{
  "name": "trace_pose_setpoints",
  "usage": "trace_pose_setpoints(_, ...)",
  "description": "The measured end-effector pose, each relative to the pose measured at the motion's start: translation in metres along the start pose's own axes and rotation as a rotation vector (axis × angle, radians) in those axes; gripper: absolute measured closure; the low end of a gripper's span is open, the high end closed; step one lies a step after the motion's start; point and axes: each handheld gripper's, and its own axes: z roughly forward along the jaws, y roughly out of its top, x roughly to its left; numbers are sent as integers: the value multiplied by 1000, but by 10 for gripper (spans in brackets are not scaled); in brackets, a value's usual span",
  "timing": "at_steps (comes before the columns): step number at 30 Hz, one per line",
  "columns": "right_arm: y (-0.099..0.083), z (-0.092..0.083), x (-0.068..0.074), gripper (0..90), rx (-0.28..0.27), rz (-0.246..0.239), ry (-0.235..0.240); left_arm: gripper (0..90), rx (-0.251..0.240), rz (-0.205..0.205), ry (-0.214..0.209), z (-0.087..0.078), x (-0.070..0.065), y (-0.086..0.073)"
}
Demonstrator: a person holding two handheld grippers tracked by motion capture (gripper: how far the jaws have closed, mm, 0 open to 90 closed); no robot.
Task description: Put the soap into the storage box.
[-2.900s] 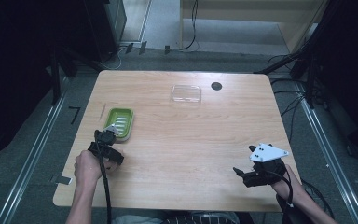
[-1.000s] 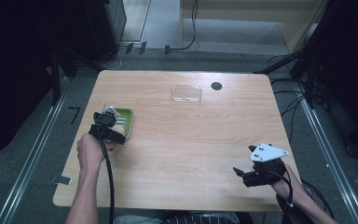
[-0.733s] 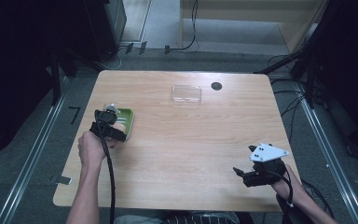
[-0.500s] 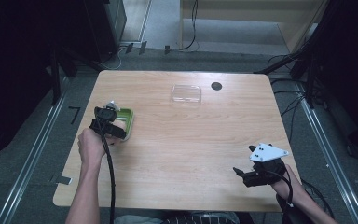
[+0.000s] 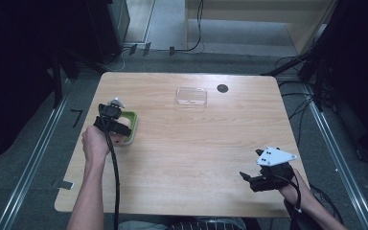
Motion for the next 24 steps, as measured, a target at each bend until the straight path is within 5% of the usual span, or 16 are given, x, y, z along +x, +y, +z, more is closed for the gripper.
trace_pose_setpoints(24, 0, 0, 0, 136, 2, -3, -1, 336, -39, 0, 23, 7, 5, 12)
